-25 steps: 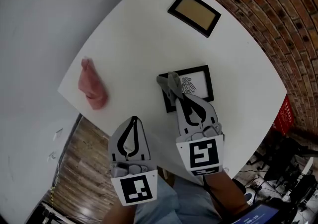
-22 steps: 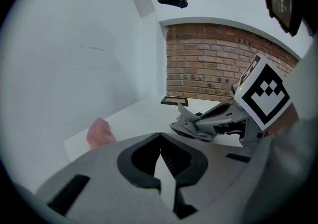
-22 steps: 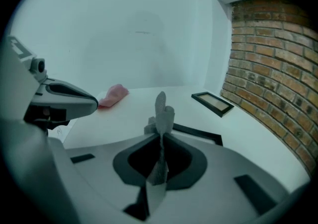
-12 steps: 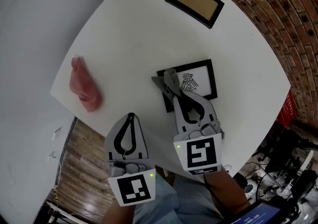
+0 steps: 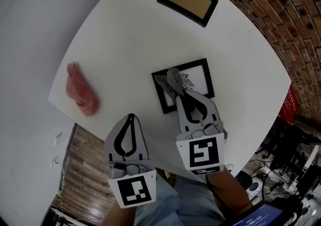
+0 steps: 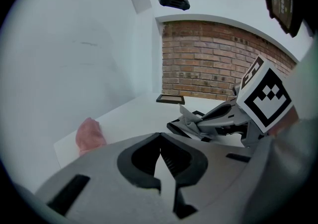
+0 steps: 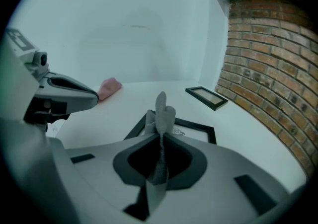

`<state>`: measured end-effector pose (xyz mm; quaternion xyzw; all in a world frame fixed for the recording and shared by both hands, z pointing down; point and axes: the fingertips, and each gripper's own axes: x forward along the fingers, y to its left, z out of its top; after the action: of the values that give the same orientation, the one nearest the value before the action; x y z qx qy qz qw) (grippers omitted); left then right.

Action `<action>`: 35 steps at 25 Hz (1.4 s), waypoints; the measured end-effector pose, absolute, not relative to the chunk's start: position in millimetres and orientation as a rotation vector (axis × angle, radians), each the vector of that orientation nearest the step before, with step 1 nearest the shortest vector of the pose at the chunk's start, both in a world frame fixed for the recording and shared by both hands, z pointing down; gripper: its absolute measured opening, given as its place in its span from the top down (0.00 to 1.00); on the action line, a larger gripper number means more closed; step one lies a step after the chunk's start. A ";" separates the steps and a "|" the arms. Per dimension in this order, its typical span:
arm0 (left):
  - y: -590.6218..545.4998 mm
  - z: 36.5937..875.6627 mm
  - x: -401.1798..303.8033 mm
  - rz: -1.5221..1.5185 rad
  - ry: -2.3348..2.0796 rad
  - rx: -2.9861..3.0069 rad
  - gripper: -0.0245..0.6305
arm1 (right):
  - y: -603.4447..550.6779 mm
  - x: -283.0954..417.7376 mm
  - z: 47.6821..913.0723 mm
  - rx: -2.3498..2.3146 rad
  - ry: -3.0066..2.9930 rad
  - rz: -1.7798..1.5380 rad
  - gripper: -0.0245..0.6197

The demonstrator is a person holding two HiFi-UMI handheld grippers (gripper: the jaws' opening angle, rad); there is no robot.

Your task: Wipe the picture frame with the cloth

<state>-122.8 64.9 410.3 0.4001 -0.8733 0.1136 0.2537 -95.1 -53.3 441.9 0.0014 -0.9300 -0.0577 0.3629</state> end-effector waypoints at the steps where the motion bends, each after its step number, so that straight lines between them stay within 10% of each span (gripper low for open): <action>1: 63.5 410.3 -122.6 0.308 -2.372 1.091 0.95 | -55.5 -94.5 442.0 0.007 -2.397 -0.154 0.92; 35: 14.9 408.4 -117.3 0.353 -2.325 1.211 0.95 | -115.7 -71.1 443.8 0.159 -2.378 -0.138 0.92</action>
<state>-117.3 14.9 408.4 0.4437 -0.8521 0.1292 0.2456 -71.1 -115.7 443.8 0.0621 -0.9260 -0.0539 0.3684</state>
